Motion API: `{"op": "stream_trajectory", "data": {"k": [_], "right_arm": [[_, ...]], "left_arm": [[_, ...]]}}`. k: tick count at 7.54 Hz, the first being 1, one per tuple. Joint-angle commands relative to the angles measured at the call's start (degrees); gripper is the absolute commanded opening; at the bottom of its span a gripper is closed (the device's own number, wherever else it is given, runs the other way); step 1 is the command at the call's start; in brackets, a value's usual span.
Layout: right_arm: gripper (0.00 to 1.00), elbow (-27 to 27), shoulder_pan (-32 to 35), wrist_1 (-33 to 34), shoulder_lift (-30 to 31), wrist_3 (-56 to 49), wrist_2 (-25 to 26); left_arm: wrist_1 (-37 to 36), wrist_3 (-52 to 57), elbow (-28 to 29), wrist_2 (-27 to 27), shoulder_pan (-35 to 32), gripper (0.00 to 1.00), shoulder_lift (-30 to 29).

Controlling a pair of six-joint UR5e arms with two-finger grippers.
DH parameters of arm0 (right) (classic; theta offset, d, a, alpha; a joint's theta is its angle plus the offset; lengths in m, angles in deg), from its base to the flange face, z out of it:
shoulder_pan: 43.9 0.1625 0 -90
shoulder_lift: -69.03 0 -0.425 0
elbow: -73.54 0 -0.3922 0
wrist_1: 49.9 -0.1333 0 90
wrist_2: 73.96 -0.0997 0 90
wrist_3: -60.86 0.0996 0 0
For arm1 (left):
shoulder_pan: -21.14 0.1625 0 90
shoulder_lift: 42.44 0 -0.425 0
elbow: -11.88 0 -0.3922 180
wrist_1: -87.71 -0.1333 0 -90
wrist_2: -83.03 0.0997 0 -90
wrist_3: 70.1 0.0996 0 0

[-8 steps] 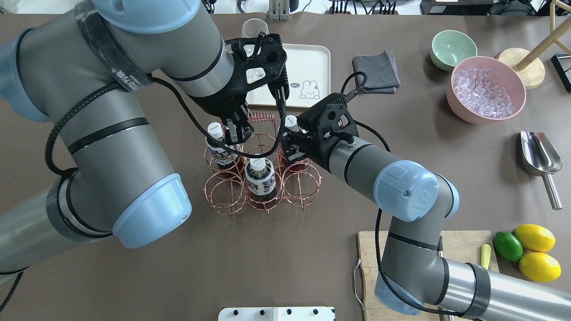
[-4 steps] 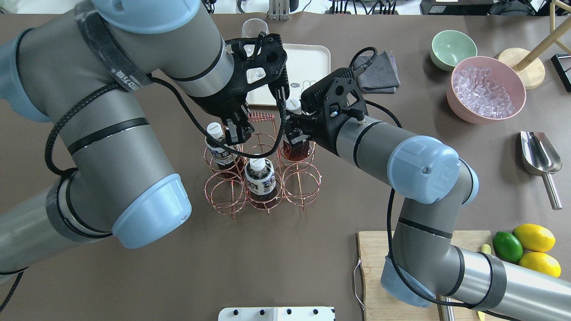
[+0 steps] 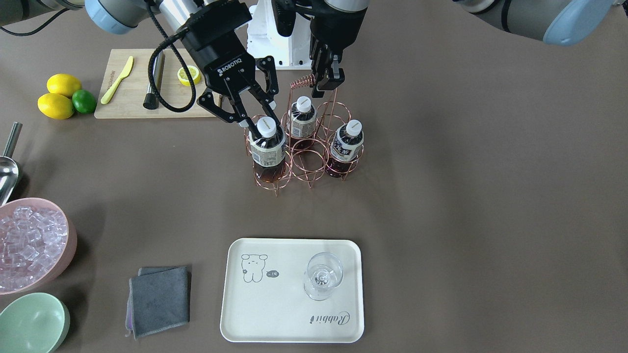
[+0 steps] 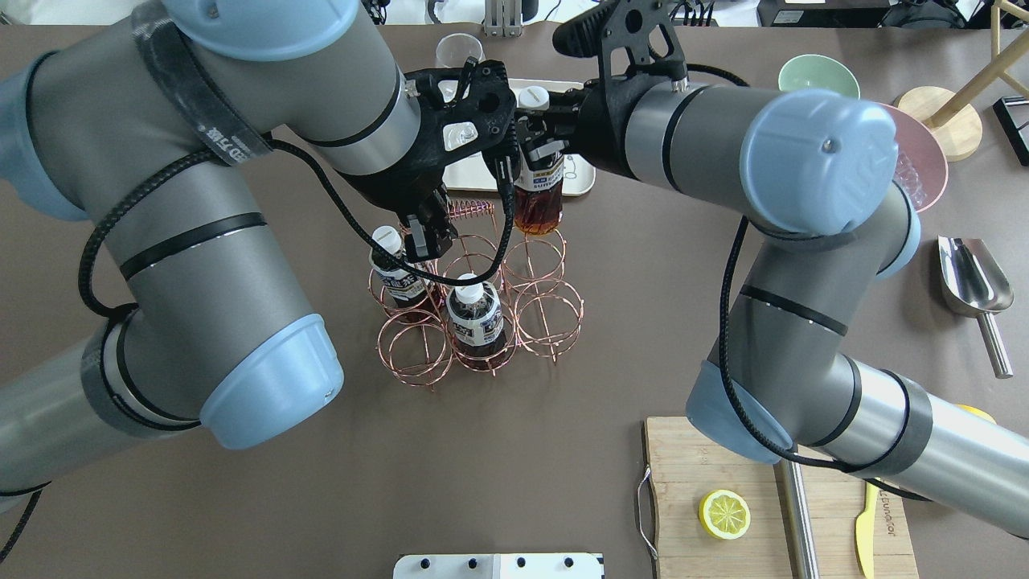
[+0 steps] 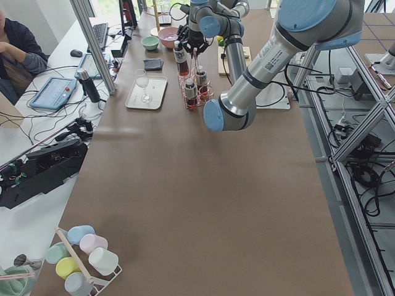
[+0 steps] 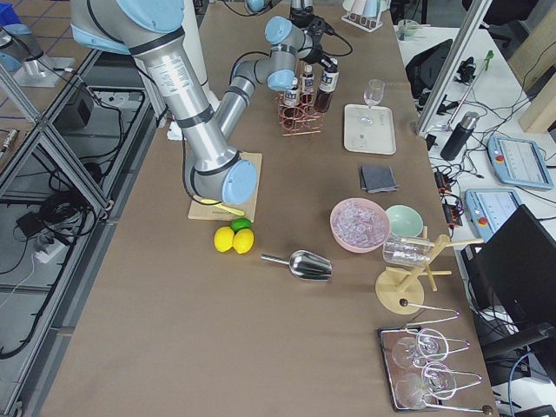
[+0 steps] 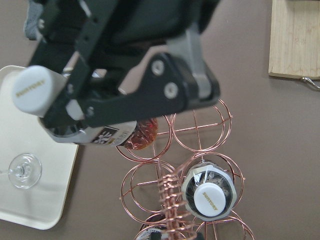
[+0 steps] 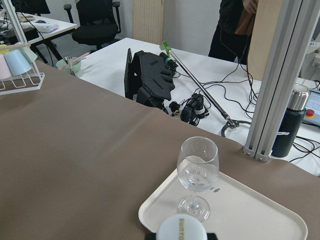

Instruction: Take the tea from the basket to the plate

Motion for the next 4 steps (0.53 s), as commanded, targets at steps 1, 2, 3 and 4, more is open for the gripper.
{"op": "stream_trajectory", "data": {"k": [1,2,3,4], "right_arm": [[0.0,-0.5,5.9,4.4,-3.1,0.2,-6.2],[0.0,-0.4,7.9,4.2,-2.8,0.2,-7.9],[0.0,-0.1,9.5,3.7,-2.4,-0.3,-7.7],[0.0,1.3,11.1,3.4,-1.6,-0.6,-7.6]], "left_arm": [[0.0,0.0,0.0,0.0,-0.1,0.0,0.0],[0.0,0.0,-0.1,0.1,-0.1,0.0,0.0],[0.0,0.0,-0.1,0.1,-0.1,0.0,0.0],[0.0,0.0,-0.1,0.1,-0.1,0.0,0.0]]}}
